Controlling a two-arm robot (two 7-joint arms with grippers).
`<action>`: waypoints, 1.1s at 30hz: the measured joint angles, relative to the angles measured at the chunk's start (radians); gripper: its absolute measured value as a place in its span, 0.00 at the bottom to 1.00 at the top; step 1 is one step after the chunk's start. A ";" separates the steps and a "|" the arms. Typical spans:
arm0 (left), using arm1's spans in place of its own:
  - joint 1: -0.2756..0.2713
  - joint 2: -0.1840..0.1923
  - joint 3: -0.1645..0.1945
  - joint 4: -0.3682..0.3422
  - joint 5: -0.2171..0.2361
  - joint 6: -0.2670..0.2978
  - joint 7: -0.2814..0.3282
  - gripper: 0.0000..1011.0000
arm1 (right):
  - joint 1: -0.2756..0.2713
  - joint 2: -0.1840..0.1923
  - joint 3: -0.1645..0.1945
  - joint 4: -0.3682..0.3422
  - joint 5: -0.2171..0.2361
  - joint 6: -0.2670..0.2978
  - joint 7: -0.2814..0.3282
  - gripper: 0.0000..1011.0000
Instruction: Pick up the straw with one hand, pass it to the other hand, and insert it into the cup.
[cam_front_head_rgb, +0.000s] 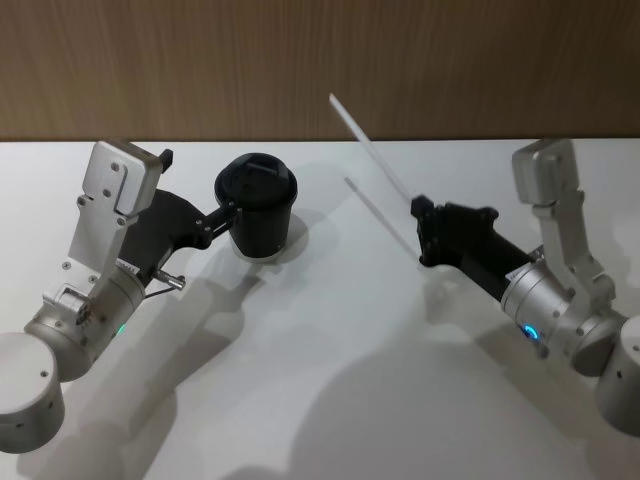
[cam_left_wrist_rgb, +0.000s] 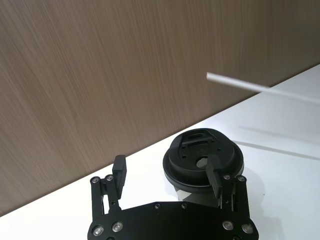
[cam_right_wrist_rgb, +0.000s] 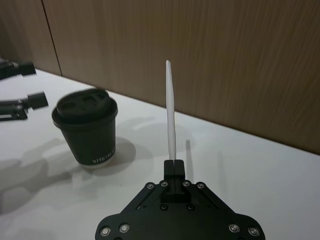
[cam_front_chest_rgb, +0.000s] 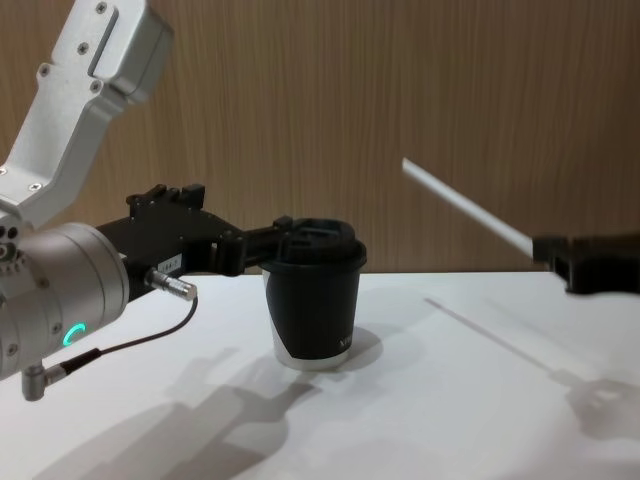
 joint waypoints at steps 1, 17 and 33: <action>0.000 0.000 0.000 0.000 0.000 0.000 0.000 0.99 | 0.000 -0.002 0.002 -0.004 0.006 -0.010 0.001 0.00; 0.000 0.000 0.000 0.000 0.000 0.000 0.000 0.99 | 0.023 -0.075 -0.013 -0.025 0.104 -0.145 0.053 0.00; 0.001 0.000 -0.002 -0.001 -0.001 0.000 -0.002 0.99 | 0.040 -0.113 -0.058 -0.013 0.150 -0.177 0.075 0.00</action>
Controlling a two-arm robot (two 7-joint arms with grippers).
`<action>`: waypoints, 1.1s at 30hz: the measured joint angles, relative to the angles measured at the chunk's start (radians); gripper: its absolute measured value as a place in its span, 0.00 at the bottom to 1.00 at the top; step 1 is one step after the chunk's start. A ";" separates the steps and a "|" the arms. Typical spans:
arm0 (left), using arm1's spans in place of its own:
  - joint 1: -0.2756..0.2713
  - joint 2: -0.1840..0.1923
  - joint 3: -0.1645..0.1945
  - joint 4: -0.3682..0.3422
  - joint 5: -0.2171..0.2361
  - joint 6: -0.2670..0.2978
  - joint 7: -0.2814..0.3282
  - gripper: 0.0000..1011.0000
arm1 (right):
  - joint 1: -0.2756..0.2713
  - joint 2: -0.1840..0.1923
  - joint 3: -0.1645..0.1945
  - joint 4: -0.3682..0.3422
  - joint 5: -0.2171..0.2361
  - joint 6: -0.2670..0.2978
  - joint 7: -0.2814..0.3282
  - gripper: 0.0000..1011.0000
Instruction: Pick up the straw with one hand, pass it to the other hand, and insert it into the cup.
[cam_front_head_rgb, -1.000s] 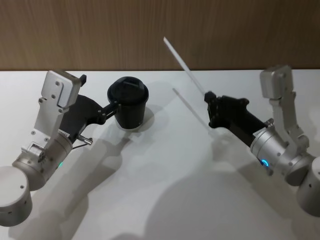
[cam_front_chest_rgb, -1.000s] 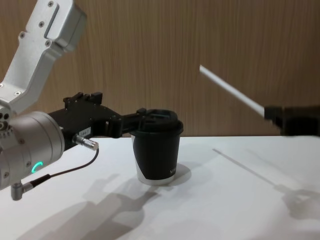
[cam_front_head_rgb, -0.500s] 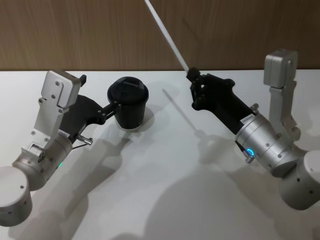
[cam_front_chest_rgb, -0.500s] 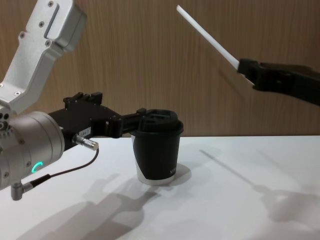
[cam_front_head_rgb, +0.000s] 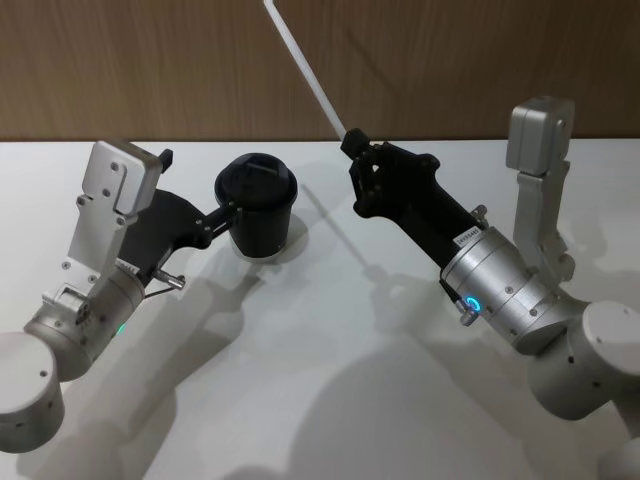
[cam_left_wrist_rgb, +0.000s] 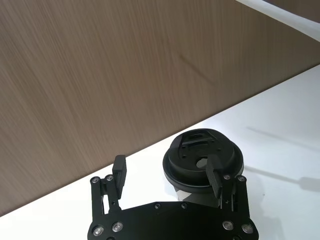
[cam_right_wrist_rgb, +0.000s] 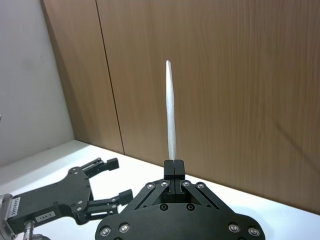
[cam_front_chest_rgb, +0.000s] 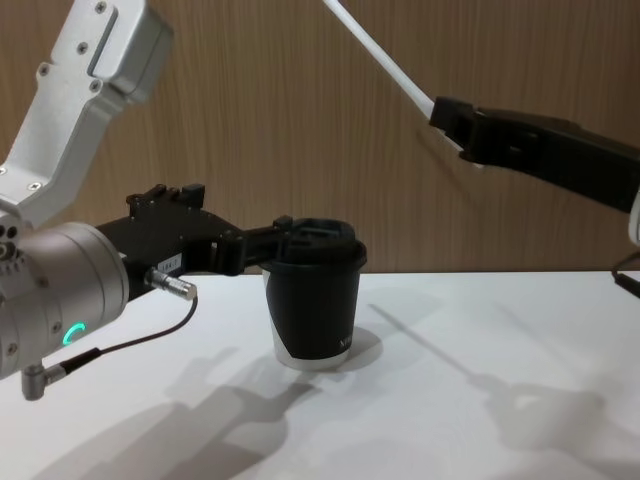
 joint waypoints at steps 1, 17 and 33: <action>0.000 0.000 -0.001 0.000 -0.001 0.000 -0.002 0.99 | 0.000 0.000 -0.001 0.000 0.001 -0.001 0.000 0.00; 0.018 0.018 -0.058 -0.049 -0.162 -0.004 -0.153 0.99 | 0.003 -0.010 -0.016 0.002 0.014 -0.007 0.003 0.00; 0.024 0.034 -0.132 -0.100 -0.423 0.018 -0.369 0.99 | 0.004 -0.012 -0.019 0.002 0.017 -0.009 0.004 0.00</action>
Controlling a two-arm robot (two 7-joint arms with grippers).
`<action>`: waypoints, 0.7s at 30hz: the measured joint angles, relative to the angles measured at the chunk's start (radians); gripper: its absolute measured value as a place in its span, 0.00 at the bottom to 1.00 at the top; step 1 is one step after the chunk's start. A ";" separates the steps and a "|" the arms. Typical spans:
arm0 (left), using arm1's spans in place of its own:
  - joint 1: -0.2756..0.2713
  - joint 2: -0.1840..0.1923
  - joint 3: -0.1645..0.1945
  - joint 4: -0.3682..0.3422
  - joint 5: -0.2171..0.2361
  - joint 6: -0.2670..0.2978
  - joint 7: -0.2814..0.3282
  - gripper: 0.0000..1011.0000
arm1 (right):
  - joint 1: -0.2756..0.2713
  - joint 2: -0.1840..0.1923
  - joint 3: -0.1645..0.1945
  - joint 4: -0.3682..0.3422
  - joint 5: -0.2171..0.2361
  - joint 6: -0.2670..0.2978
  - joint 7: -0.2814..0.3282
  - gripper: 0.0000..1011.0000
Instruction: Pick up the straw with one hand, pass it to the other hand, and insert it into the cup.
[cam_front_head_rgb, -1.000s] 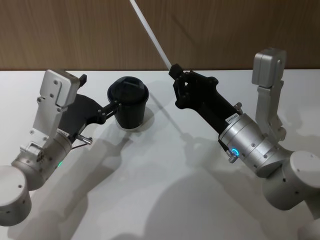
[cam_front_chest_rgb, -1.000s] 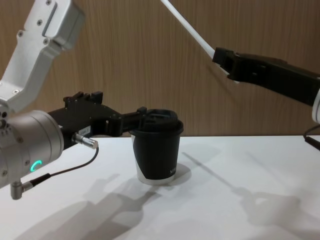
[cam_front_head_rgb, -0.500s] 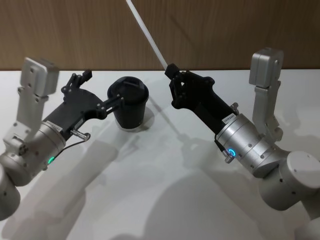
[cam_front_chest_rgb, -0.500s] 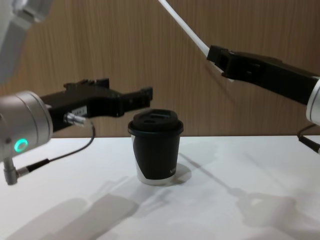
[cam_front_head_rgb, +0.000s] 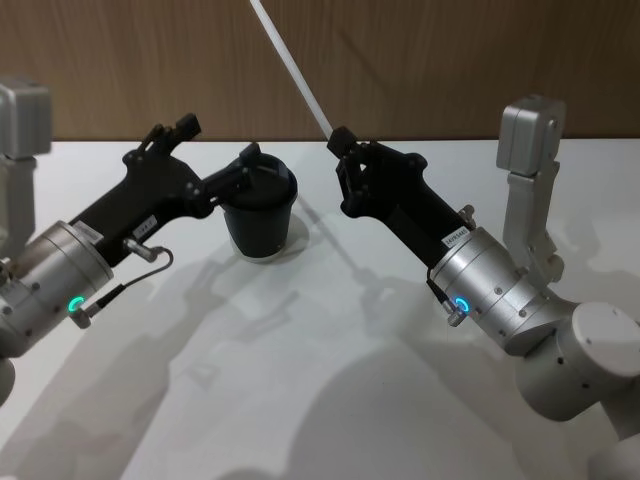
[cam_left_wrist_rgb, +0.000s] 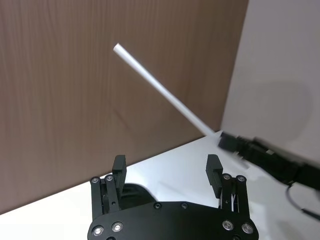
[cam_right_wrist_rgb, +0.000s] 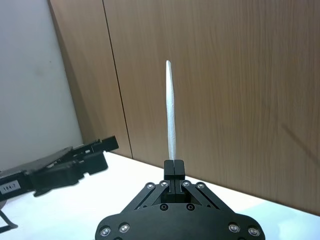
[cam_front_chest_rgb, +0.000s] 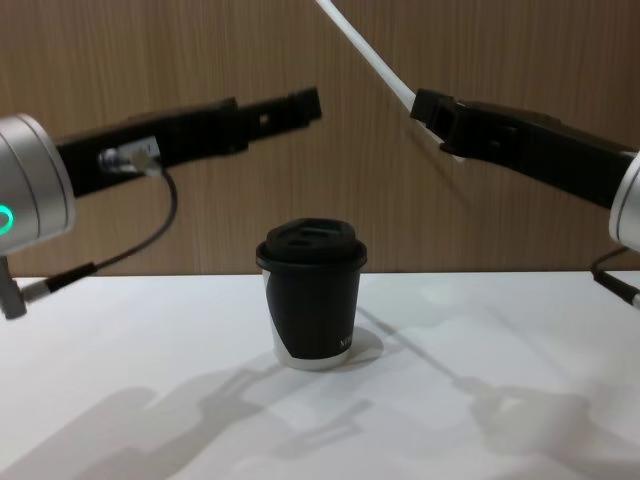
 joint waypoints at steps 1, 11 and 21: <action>-0.001 0.000 -0.003 -0.001 -0.016 0.003 -0.012 0.99 | 0.000 0.000 0.000 0.000 0.000 0.000 0.000 0.00; -0.024 -0.023 -0.027 0.019 -0.186 0.045 -0.112 0.99 | 0.000 -0.001 -0.001 0.000 0.001 0.000 0.000 0.00; -0.080 -0.071 -0.022 0.100 -0.310 0.092 -0.173 0.99 | 0.000 -0.001 -0.001 0.000 0.001 0.000 0.000 0.00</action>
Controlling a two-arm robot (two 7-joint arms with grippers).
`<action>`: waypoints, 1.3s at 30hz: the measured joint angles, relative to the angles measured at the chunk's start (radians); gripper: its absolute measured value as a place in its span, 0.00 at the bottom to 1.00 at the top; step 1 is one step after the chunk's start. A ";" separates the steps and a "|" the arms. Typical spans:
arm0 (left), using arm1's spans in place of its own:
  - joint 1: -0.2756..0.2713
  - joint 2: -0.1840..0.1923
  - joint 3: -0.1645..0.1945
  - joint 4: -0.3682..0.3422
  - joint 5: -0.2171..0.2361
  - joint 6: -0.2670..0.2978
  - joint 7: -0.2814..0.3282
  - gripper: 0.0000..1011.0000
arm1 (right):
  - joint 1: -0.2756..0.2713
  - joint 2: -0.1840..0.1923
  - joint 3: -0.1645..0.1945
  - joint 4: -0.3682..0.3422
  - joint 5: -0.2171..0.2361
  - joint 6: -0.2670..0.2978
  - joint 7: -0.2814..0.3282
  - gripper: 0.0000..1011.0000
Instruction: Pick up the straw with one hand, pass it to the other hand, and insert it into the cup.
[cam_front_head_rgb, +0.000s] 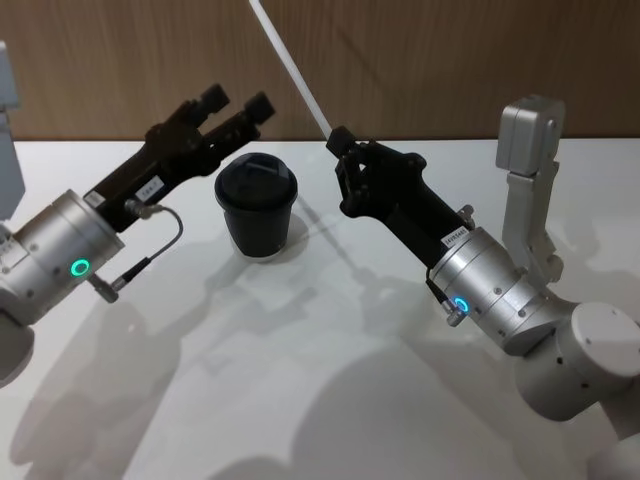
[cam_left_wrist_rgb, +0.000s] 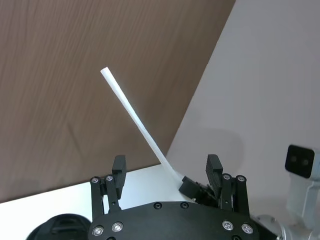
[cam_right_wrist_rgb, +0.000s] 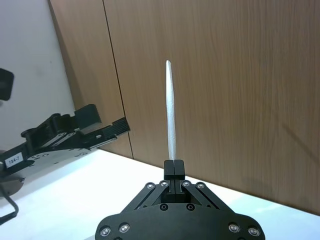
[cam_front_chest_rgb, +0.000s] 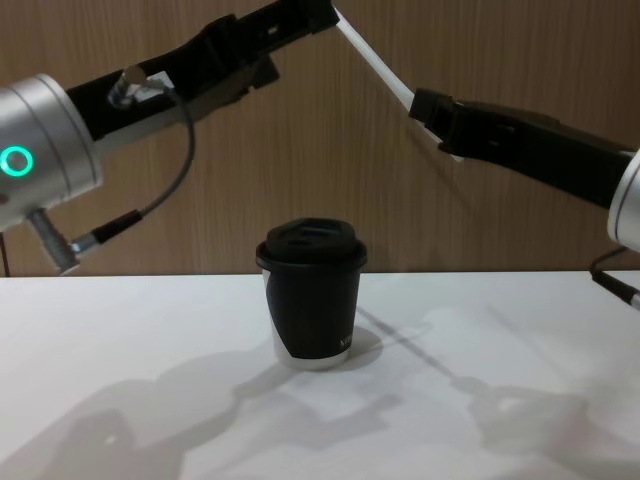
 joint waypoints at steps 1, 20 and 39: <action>-0.011 -0.008 0.002 0.016 -0.014 0.006 -0.006 0.99 | 0.000 0.000 0.000 0.000 0.000 0.000 0.000 0.00; -0.118 -0.090 0.028 0.171 -0.140 0.066 -0.045 0.99 | 0.000 0.000 0.000 0.000 0.000 0.000 0.000 0.00; -0.192 -0.141 0.051 0.282 -0.213 0.099 -0.065 0.99 | 0.000 0.000 0.000 0.000 0.000 0.000 0.000 0.00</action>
